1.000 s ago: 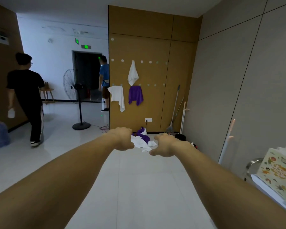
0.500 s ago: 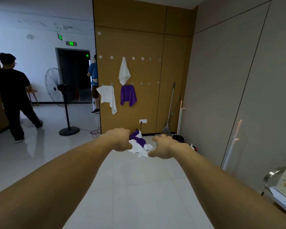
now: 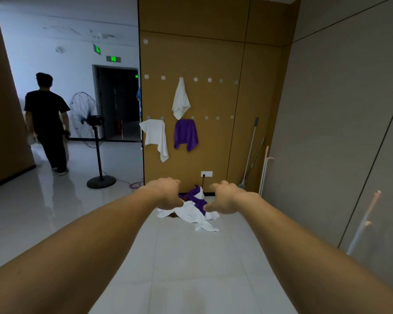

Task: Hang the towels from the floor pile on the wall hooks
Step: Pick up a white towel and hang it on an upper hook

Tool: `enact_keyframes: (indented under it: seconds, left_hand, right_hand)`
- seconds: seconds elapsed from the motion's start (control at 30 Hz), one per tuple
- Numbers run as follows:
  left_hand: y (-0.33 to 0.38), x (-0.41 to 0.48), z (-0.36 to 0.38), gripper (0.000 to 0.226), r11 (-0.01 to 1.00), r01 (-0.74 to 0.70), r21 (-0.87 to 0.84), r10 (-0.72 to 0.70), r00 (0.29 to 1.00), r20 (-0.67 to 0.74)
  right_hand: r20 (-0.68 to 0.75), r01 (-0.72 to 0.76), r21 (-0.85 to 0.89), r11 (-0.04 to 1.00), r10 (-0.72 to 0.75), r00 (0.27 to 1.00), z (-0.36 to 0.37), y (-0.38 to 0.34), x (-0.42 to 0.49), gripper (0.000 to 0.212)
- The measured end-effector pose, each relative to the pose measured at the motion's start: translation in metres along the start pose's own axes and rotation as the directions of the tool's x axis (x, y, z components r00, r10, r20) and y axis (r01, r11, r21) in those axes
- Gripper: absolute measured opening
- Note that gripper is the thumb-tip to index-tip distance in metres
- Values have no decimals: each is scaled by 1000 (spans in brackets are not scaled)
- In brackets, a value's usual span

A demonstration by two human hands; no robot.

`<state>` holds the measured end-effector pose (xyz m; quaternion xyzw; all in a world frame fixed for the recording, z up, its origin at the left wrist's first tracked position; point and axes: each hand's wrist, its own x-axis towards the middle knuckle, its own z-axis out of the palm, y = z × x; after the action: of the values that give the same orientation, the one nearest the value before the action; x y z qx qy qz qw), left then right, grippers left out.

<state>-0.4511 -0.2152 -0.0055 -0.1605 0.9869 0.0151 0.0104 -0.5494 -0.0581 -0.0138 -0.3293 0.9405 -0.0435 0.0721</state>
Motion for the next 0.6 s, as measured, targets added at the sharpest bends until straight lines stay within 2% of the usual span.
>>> enact_keyframes:
  seconds: [0.1,0.33,0.6]
  left_hand:
    - [-12,46,3,48,1000,7,9,-7,1000,-5]
    - [-59,171,2,54,1000,-7,12,7,1000,-21]
    - [-125,303,-17,52,1000,-21,15,21,999,-38]
  right_hand:
    - [5,1,-3,1000,-1,1000,0,7,49,70]
    - [5,-24,15,1000,24,1000,-5,6,178,73]
    - [-10,-39,41,998,39,999,-24,-8,310,69]
